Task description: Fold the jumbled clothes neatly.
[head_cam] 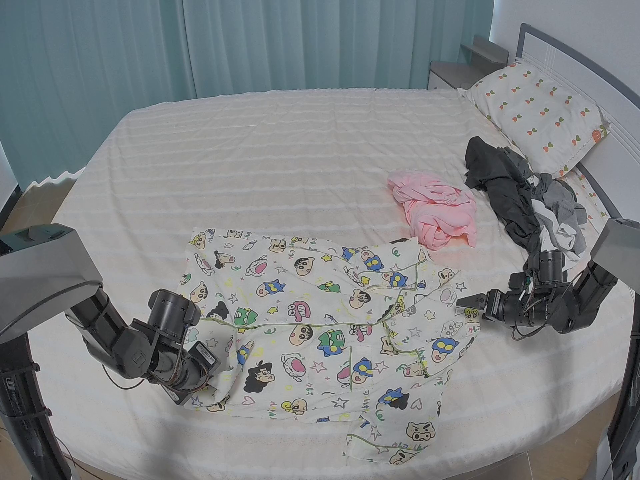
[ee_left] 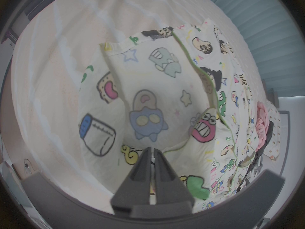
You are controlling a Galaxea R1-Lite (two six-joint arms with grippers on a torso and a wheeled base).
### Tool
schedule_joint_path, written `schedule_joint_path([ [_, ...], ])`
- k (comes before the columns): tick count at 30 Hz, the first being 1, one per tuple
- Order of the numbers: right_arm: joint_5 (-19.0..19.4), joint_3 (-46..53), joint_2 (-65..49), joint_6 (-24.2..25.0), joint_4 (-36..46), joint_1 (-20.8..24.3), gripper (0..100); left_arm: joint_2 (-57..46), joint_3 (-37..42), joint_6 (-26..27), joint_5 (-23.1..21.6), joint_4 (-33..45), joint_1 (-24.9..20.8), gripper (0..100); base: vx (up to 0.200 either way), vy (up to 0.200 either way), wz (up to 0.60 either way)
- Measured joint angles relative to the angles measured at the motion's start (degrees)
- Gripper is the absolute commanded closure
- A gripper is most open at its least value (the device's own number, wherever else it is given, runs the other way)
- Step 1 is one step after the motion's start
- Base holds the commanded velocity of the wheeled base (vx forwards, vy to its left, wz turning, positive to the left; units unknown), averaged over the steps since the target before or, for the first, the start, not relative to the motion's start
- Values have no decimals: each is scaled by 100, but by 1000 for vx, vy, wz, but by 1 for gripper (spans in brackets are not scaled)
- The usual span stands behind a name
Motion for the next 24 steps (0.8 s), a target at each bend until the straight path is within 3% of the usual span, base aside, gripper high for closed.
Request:
schedule_joint_path([
  [9,0,-5,5,-1,0,0,0,-152,-127,11,176,172,22,100,0,0,0],
  [14,1,-5,5,0,2,0,0,-386,-163,115,555,156,87,100,0,0,0],
  [24,0,2,5,-1,2,-2,0,-839,-513,848,1381,151,301,100,0,0,0],
])
